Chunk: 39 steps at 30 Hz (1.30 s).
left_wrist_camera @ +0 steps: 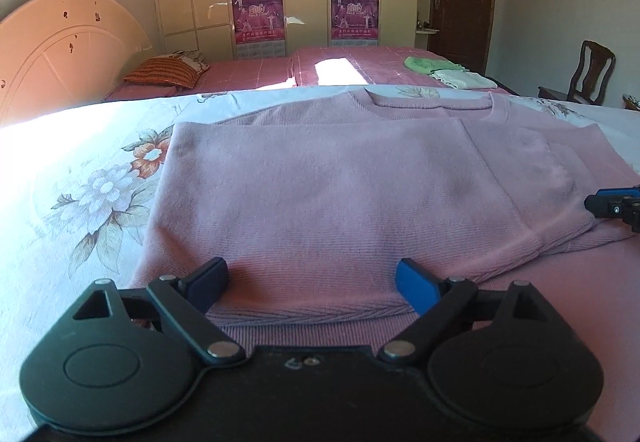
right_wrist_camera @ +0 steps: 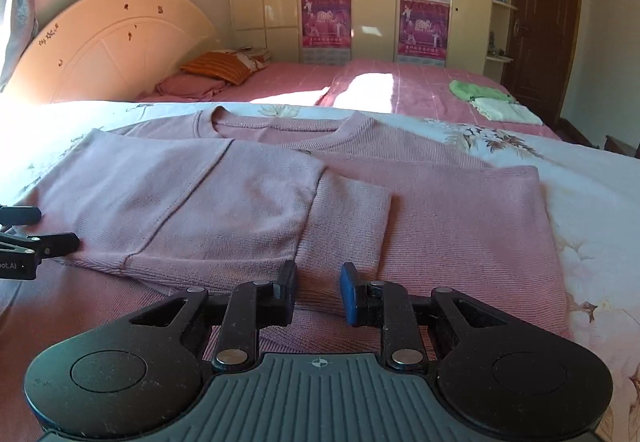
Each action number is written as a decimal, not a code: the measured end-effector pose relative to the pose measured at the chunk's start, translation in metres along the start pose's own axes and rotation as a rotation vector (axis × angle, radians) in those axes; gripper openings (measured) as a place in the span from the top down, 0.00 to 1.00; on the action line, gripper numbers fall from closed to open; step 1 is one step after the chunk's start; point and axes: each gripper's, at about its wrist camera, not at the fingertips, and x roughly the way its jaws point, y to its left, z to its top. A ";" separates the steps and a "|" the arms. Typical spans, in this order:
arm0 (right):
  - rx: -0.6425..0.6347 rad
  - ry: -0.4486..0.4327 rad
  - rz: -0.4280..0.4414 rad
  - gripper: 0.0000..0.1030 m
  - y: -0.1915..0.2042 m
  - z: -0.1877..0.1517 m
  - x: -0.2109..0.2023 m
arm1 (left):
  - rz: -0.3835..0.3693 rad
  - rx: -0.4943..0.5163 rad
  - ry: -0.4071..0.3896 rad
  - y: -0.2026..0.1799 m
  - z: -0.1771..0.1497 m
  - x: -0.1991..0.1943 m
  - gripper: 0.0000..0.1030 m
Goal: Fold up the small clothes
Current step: 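Grasp the hem with both grippers and lift it toward the collar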
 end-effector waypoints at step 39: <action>0.182 0.003 -0.052 0.38 -0.032 -0.115 -0.192 | 0.084 -0.038 0.043 0.031 -0.124 -0.178 0.18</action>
